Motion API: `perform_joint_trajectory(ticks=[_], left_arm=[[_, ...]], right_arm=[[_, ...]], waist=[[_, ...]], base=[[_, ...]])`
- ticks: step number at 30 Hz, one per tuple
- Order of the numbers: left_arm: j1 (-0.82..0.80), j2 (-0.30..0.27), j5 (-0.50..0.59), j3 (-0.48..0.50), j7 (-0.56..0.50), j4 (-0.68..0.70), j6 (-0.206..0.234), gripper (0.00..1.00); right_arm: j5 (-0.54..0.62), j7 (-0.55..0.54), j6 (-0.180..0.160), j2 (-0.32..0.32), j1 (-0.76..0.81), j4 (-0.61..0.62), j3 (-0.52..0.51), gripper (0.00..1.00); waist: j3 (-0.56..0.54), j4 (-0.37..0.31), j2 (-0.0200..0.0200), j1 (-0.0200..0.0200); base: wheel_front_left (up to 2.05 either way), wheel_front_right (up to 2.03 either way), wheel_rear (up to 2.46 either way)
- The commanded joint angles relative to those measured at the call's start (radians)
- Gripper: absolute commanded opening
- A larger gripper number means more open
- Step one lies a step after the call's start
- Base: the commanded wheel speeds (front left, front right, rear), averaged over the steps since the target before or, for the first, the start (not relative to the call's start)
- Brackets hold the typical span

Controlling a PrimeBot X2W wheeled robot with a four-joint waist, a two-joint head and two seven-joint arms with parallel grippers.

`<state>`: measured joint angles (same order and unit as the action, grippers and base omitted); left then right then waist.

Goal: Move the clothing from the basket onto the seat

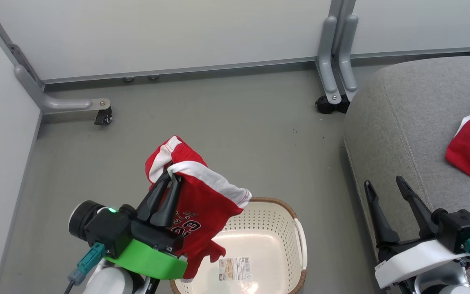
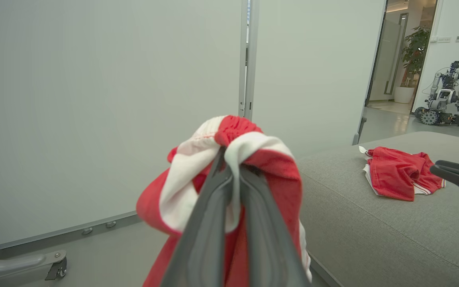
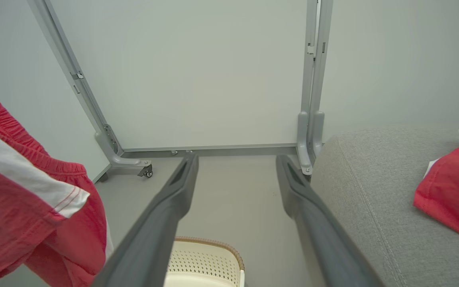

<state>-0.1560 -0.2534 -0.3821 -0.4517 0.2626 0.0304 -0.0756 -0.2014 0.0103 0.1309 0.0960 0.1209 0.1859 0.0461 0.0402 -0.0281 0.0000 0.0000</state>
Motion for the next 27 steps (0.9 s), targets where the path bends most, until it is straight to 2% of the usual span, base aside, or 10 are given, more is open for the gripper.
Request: perform_joint_trajectory(ticks=[1, 7, 12, 16, 21, 27], left_arm=[[-0.006, -0.007, -0.006, 0.001, 0.001, 0.001, 0.003, 0.0], [-0.011, -0.008, -0.008, -0.003, 0.001, 0.001, 0.005, 0.0], [-0.024, -0.01, -0.005, -0.008, 0.0, 0.008, 0.005, 0.0], [-0.043, -0.008, -0.002, -0.015, -0.001, 0.006, -0.002, 0.0], [-0.072, 0.0, 0.002, -0.027, 0.0, -0.001, -0.011, 0.0], [-0.096, 0.01, 0.005, -0.042, 0.002, -0.009, -0.019, 0.0]], right_arm=[[-0.01, -0.001, 0.0, 0.0, 0.008, 0.004, 0.003, 1.0], [-0.021, -0.006, 0.0, 0.011, -0.005, -0.007, 0.02, 1.0], [-0.057, -0.026, 0.0, 0.067, -0.065, -0.029, 0.093, 1.0], [-0.115, -0.058, 0.0, 0.144, -0.164, -0.073, 0.227, 1.0], [-0.224, -0.087, 0.0, 0.23, -0.336, -0.136, 0.458, 1.0], [-0.335, -0.083, 0.0, 0.29, -0.552, -0.218, 0.711, 1.0]], waist=[[0.0, 0.0, 0.0, 0.0], [0.002, 0.0, 0.0, 0.0], [0.015, 0.0, 0.0, 0.0], [0.032, 0.009, 0.0, 0.0], [0.057, 0.033, 0.0, 0.0], [0.079, 0.064, 0.0, 0.0]], base=[[0.0, 0.0, 0.0], [0.0, 0.0, 0.0], [0.0, 0.0, 0.0], [0.0, 0.0, 0.0], [0.0, 0.0, 0.0], [0.0, 0.0, 0.0]])
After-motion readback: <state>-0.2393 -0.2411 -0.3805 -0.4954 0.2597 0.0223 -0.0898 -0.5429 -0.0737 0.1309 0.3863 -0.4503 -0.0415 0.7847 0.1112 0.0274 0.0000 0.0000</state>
